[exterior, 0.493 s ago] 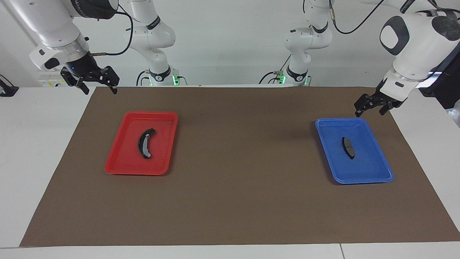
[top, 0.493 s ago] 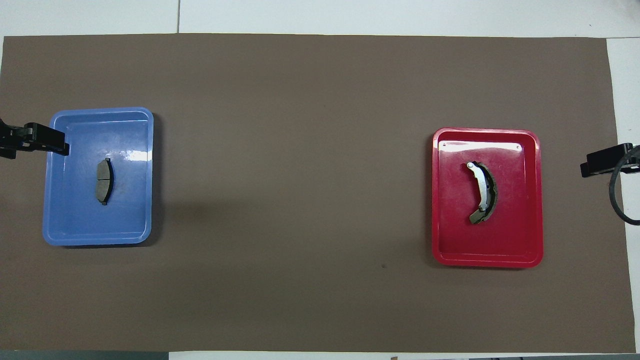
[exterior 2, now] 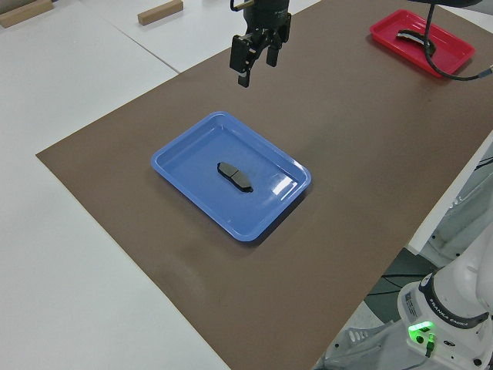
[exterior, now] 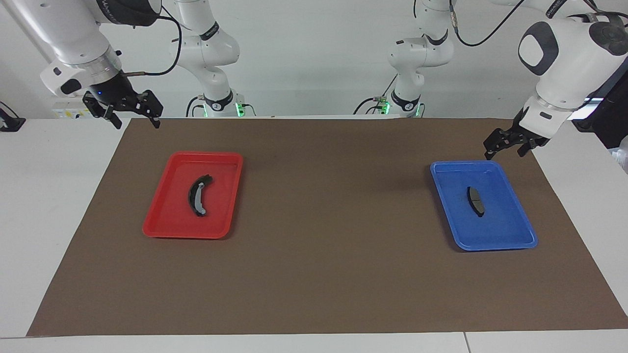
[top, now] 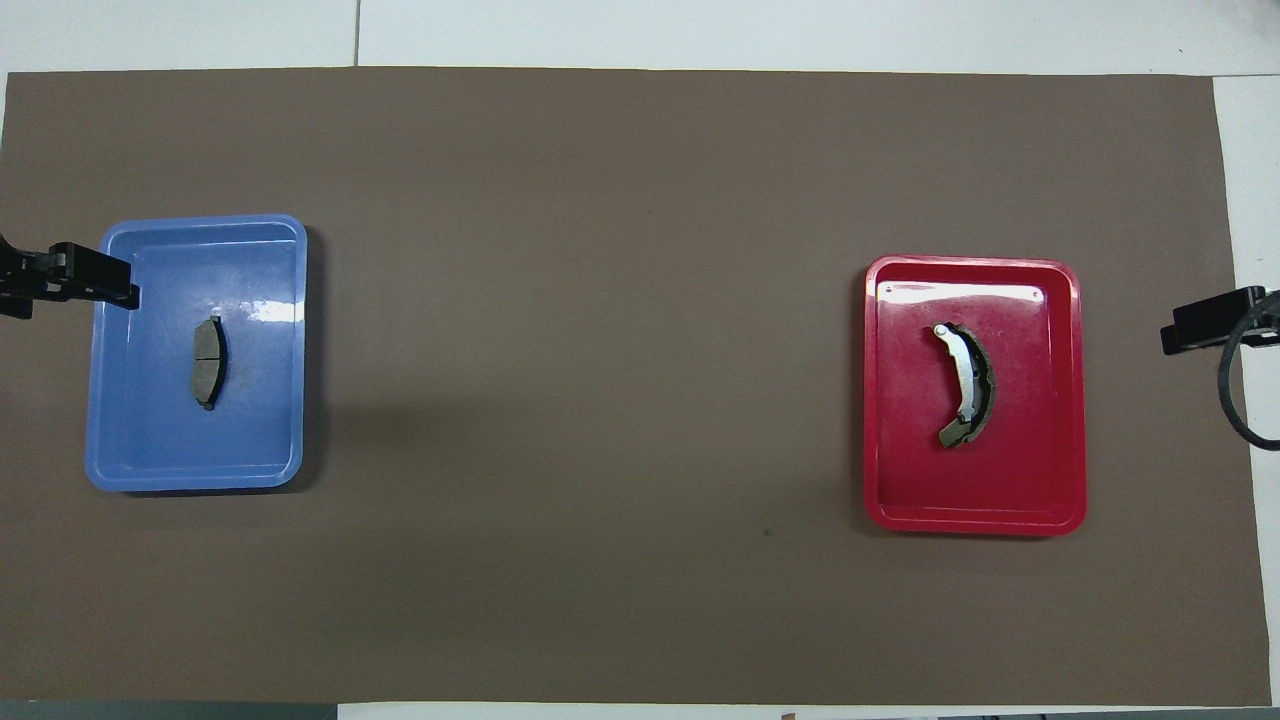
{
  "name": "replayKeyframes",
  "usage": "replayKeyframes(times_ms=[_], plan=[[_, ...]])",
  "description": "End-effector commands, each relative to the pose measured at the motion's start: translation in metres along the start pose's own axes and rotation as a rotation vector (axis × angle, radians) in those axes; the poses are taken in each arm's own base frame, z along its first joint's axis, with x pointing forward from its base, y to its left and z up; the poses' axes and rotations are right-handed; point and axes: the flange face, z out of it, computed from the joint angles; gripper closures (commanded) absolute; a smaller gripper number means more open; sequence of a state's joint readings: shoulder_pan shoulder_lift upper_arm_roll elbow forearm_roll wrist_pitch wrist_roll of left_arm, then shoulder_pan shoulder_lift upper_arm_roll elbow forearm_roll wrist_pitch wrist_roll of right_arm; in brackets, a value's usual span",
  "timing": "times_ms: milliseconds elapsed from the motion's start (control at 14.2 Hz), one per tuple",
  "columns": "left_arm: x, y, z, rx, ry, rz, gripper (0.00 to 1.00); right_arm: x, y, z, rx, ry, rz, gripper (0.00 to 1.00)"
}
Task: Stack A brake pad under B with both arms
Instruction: 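Move the left gripper toward the blue tray while the right gripper approaches the red tray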
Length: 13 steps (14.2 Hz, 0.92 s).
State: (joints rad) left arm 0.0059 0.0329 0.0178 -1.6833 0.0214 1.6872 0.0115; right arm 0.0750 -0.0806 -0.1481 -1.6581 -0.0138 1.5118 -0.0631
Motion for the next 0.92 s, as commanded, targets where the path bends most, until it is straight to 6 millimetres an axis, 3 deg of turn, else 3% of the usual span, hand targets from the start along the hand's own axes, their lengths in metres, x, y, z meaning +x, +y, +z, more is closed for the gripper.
replayKeyframes(times_ms=[0,141,352,563,704,845], plan=[[-0.008,0.003,-0.002,-0.009,0.006,-0.004,0.01,0.001,-0.001,0.002,0.003,0.004,-0.022,0.0],[-0.005,0.002,-0.003,-0.009,0.029,0.013,0.01,0.001,-0.002,0.001,0.002,0.003,-0.021,0.0],[-0.003,0.001,0.015,-0.008,0.051,0.032,0.01,0.002,-0.002,0.004,0.002,0.014,-0.021,0.0],[0.0,-0.004,0.047,-0.006,0.081,0.051,0.01,0.002,-0.021,0.044,0.006,0.029,-0.047,0.0],[0.002,-0.01,0.082,-0.003,0.1,0.081,0.01,-0.002,-0.034,0.077,0.012,0.053,-0.017,0.0],[0.002,-0.024,0.124,-0.001,0.113,0.071,0.01,0.002,-0.043,0.124,0.009,0.046,-0.012,0.0]])
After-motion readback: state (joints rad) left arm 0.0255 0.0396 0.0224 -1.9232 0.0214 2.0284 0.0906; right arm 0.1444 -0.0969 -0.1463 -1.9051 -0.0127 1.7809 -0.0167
